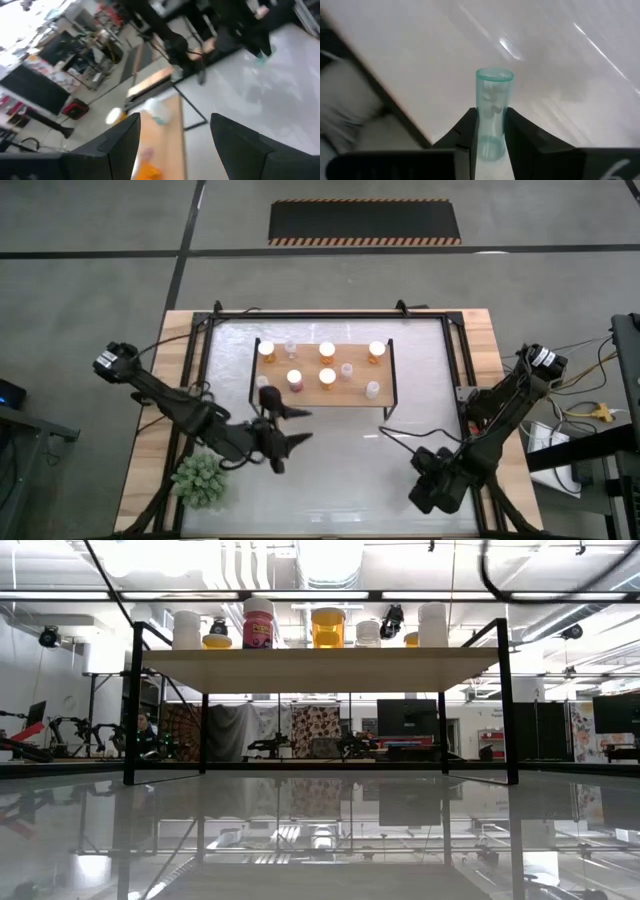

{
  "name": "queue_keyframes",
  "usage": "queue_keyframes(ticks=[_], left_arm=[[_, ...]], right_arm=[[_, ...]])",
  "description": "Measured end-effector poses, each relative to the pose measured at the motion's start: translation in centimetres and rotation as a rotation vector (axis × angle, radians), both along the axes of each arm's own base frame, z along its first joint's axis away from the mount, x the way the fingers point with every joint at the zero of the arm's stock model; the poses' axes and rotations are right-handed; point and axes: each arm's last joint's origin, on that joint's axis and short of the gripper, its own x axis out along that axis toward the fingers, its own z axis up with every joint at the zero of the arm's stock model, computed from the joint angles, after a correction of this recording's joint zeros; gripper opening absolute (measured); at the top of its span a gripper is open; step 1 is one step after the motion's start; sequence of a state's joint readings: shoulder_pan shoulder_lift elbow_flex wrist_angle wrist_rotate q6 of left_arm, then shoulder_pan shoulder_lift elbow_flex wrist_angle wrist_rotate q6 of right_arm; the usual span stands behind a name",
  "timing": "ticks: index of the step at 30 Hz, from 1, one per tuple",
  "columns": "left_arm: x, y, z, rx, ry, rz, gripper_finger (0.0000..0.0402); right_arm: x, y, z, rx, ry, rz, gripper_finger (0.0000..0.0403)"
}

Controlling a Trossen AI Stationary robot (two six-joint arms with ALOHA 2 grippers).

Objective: Pick and place medicine bottles onto shelf by color
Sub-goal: Put the green pill bottle on the shelf

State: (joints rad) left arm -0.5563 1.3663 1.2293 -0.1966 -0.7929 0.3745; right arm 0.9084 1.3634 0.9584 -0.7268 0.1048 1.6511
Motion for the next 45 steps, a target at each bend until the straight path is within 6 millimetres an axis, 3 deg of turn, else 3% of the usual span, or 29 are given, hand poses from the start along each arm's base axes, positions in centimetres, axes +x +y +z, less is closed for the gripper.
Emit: queue_keyframes(ticks=[6,18,24,30,45], left_arm=[[1.5,-2.0,-2.8,0.074,0.095,-0.068,0.0224],[3.1,-6.1,-6.4,0.083,0.132,-0.213,0.0224],[4.1,-8.2,-9.0,0.130,0.147,-0.258,0.0224],[5.0,-9.5,-9.9,0.171,0.093,-0.349,0.0224],[6.4,-9.4,-11.6,0.299,0.129,-0.421,0.0224]], right_arm=[[3.0,-0.3,0.8,0.027,-0.242,0.071,0.0065],[8.8,-0.8,2.0,0.099,-0.691,0.083,0.0064],[10.6,-0.6,1.3,0.143,-0.778,0.045,0.0064],[12.4,-0.1,0.5,0.240,-0.870,-0.020,0.0063],[13.5,0.6,-0.8,0.326,-0.923,-0.046,0.0063]])
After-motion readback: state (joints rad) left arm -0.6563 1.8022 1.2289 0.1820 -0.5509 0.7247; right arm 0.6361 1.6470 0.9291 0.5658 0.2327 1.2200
